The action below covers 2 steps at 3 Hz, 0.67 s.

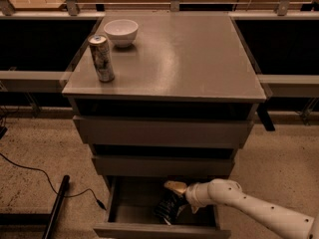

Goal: Pick blue chip bag from bottom drawer and place on counter

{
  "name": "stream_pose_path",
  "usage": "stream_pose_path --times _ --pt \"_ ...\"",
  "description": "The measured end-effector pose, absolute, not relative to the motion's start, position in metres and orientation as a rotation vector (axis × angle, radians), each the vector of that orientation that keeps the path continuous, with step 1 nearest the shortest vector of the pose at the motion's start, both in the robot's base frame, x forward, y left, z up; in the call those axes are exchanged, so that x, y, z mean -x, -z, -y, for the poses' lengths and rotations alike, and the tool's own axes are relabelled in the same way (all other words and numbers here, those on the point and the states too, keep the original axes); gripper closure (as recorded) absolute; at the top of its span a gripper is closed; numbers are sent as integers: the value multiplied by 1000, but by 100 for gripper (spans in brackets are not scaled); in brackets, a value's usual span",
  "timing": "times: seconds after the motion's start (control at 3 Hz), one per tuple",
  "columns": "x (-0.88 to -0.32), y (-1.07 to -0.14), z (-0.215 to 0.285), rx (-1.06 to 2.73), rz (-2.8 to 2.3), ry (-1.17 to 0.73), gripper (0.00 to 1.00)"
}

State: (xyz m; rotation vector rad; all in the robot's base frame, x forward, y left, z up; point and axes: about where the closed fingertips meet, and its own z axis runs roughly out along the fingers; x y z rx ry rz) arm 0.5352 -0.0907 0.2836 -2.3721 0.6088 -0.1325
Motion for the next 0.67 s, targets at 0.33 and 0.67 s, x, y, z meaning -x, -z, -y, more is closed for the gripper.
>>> stream_pose_path --times 0.33,0.67 --pt "-535 -280 89 2401 -504 164 0" --pt "-536 -259 90 2405 -511 158 0"
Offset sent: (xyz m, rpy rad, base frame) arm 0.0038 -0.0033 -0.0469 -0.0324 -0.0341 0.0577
